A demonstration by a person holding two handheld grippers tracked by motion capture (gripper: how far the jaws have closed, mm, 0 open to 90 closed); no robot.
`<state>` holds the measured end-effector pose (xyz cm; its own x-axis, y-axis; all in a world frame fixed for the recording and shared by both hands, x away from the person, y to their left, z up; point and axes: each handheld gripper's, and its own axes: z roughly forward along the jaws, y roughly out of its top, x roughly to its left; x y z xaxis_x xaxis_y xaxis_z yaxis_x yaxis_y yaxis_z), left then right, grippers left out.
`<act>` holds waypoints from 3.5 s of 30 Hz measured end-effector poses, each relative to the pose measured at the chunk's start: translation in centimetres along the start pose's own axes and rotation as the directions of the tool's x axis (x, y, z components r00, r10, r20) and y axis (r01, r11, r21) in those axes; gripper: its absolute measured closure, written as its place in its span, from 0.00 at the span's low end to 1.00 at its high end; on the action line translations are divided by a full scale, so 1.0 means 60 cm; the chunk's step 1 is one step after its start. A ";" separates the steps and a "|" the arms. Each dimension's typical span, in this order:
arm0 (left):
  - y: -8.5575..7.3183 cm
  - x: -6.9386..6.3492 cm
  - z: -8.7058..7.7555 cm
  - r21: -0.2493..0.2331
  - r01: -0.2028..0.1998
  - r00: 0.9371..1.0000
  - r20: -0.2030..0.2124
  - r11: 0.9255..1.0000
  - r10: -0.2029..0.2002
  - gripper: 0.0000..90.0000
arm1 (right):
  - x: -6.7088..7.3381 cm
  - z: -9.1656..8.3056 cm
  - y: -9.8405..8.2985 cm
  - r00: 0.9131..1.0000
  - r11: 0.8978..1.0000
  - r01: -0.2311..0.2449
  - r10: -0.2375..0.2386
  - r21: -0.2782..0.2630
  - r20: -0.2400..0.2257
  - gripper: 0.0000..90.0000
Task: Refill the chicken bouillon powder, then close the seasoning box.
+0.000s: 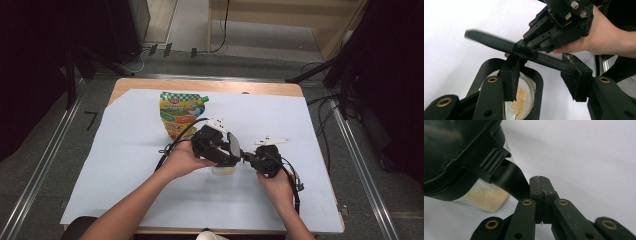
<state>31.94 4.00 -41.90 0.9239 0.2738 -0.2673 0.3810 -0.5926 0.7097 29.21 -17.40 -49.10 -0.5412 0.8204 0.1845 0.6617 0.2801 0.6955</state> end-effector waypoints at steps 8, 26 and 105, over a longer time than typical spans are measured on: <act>0.004 -0.006 0.001 -0.022 -0.018 1.000 0.014 1.000 0.019 0.67 | 0.008 -0.001 -0.003 1.000 1.000 0.008 -0.008 -0.009 -0.005 1.00; 0.002 -0.017 0.013 -0.006 -0.036 0.998 0.060 0.999 0.037 0.77 | 0.017 -0.002 -0.006 1.000 1.000 0.000 0.000 -0.023 0.011 1.00; -0.138 0.125 -0.257 -0.157 0.188 0.958 -0.189 0.970 -0.216 0.48 | 0.074 -0.045 -0.024 0.967 0.991 0.097 -0.115 -0.088 -0.228 0.48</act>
<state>35.17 22.66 -39.75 0.7959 0.5336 -0.2861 0.5373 -0.4046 0.7400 24.46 -15.50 -47.44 -0.7176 0.6472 0.2573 0.5580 0.3132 0.7685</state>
